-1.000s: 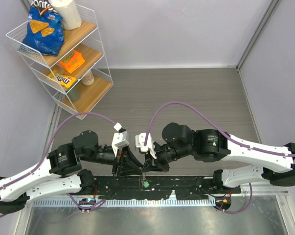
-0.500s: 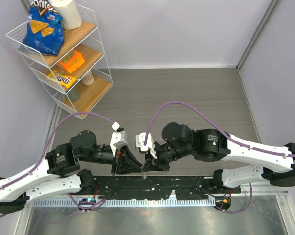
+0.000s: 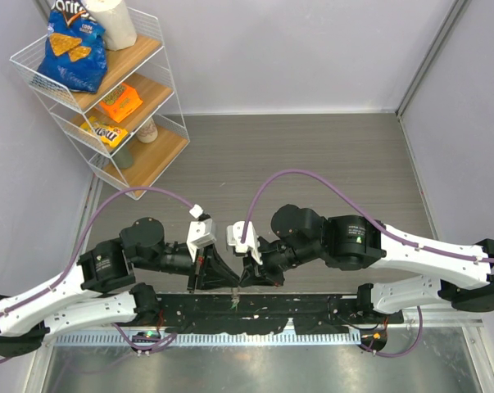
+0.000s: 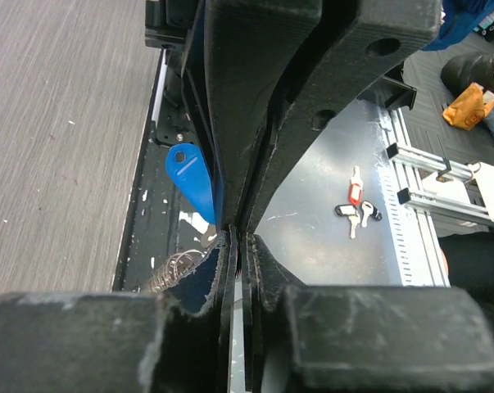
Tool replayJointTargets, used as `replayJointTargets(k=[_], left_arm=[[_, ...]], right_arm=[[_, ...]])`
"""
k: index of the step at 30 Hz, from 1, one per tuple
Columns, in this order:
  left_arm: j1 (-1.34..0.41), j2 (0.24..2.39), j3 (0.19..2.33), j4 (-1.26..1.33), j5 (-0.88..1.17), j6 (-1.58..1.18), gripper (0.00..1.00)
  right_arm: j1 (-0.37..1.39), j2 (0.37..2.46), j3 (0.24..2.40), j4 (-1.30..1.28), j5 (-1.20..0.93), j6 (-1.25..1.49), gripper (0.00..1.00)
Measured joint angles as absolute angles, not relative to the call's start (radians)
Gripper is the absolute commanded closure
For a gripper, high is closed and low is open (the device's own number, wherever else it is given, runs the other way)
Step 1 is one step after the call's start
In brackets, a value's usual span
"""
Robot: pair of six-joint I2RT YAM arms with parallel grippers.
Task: Put the keys on the keyring
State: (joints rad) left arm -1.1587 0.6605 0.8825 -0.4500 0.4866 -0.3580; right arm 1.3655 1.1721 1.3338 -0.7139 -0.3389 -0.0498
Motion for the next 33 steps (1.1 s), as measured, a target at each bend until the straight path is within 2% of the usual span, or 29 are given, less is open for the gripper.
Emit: replayJointTargets(k=[1, 11, 15, 18, 22, 33], left_arm=[[-1.159, 0.661, 0.884, -0.451, 0.487, -0.358, 1.00], [-1.159, 0.667, 0.888, -0.455, 0.483, -0.338, 1.00], [-1.159, 0.657, 0.888, -0.454, 0.476, -0.333, 1.00], [-1.159, 0.653, 0.888, -0.447, 0.464, -0.333, 1.00], [-1.159, 0.647, 0.888, -0.446, 0.455, -0.332, 1.00], [-1.159, 0.638, 0.888, -0.420, 0.437, -0.332, 1.00]], right_arm=[[1.365, 1.172, 1.334, -0.715, -0.339, -0.050, 0.95], [1.364, 1.172, 1.334, -0.720, -0.342, -0.051, 0.94], [1.362, 1.170, 1.333, -0.714, -0.342, -0.051, 0.84], [1.361, 1.157, 1.331, -0.703, -0.344, -0.050, 0.70], [1.361, 1.111, 1.323, -0.688, -0.352, -0.050, 0.62], [1.361, 1.030, 1.293, -0.646, -0.350, -0.051, 0.61]])
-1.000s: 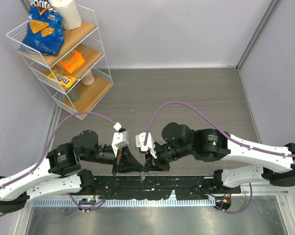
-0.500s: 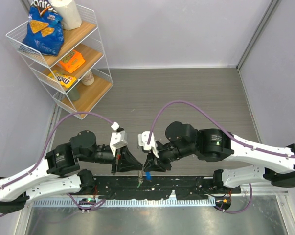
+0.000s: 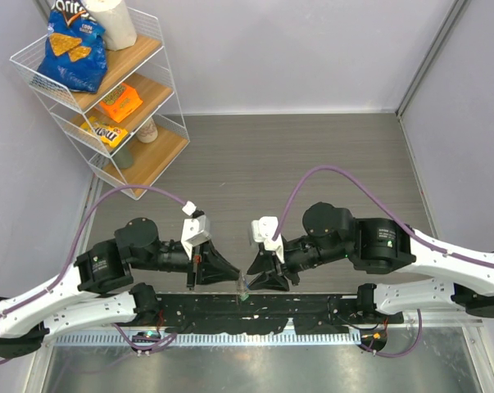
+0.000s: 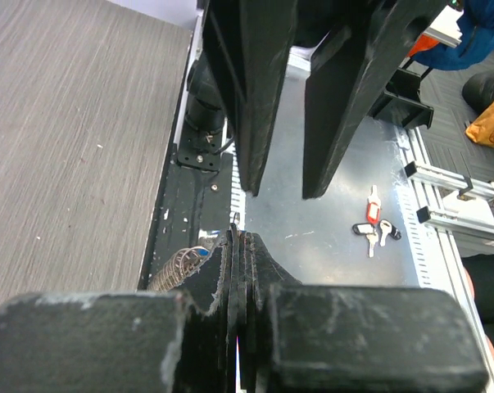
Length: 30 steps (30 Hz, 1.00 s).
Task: Put the keys on the keyring
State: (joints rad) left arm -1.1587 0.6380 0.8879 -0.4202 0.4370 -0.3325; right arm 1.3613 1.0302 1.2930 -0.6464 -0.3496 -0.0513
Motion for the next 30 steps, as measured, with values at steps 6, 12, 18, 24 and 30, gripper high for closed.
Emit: replayJointTargets(k=[6, 12, 18, 24, 30], left_arm=[[-1.159, 0.624, 0.884, -0.386, 0.437, -0.336, 1.00], [-1.159, 0.613, 0.879, -0.366, 0.438, -0.338, 1.00], [-1.159, 0.613, 0.867, -0.348, 0.438, -0.342, 1.00], [-1.159, 0.611, 0.860, -0.348, 0.438, -0.346, 1.00], [-1.159, 0.596, 0.859, -0.346, 0.438, -0.357, 1.00]], right_arm=[[1.361, 1.061, 1.278, -0.640, -0.333, -0.052, 0.61], [1.361, 1.063, 1.271, -0.629, -0.326, -0.055, 0.63], [1.361, 1.063, 1.267, -0.607, -0.307, -0.054, 0.63], [1.361, 1.062, 1.266, -0.596, -0.292, -0.054, 0.73], [1.361, 1.060, 1.262, -0.591, -0.290, -0.054, 0.77]])
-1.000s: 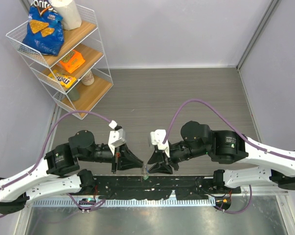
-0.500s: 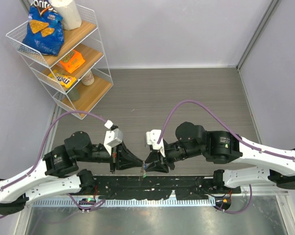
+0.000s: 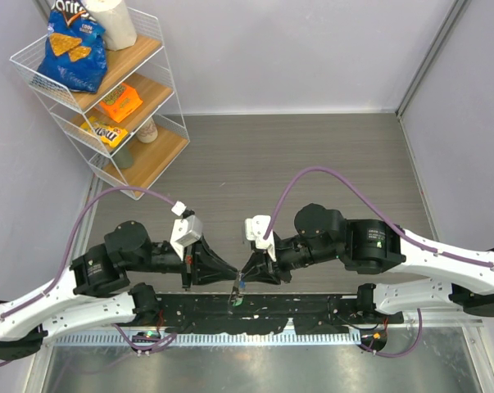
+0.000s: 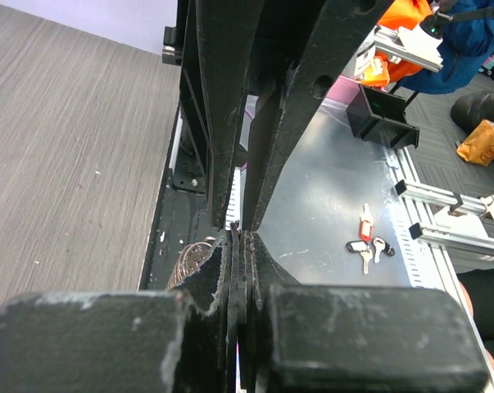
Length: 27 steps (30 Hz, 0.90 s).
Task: Put the keys on the keyring
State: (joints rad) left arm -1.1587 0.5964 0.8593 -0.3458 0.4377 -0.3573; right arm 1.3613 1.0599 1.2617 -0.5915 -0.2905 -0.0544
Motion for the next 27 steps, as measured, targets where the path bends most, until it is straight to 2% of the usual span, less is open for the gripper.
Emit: replayJointTargets(k=[5, 10, 27], left_arm=[[-1.159, 0.588, 0.859, -0.337, 0.438, -0.359, 1.00], [-1.159, 0.586, 0.854, -0.329, 0.438, -0.359, 1.00], [-1.159, 0.564, 0.816, -0.251, 0.433, -0.367, 1.00]], right_arm=[[1.361, 1.060, 1.256, -0.591, -0.290, -0.054, 0.80], [1.361, 1.060, 1.251, -0.587, -0.291, -0.054, 0.95], [1.361, 0.980, 1.145, -0.487, -0.310, -0.049, 0.95]])
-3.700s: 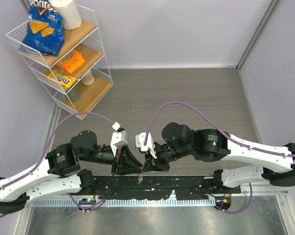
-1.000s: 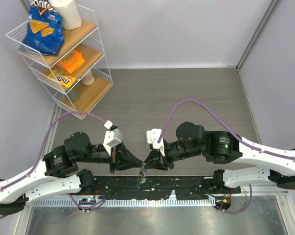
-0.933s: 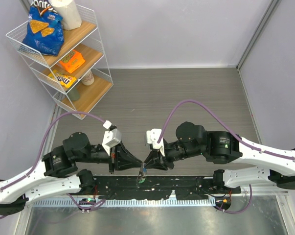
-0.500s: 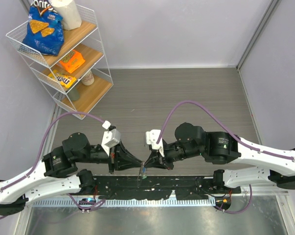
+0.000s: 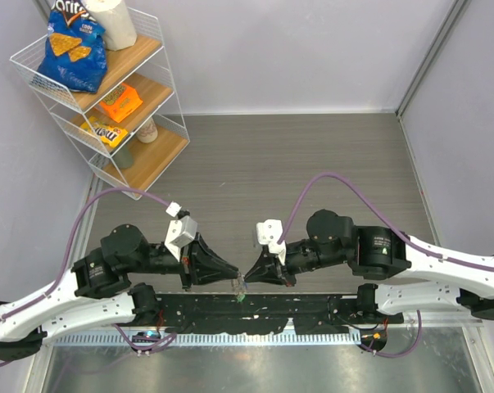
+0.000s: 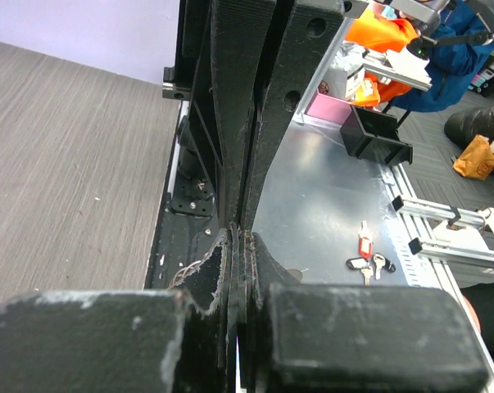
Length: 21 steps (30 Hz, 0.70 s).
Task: Put the keys on the keyring
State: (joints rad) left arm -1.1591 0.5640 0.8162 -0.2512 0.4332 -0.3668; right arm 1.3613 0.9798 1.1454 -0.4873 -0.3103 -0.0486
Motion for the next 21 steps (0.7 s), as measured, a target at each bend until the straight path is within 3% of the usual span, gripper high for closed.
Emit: replayJointTargets(k=[21], left_arm=[[-1.159, 0.539, 0.754, -0.052, 0.346, -0.419, 1.00]], right_arm=[[1.405, 0.896, 1.037, -0.310, -0.189, -0.090, 0.94]])
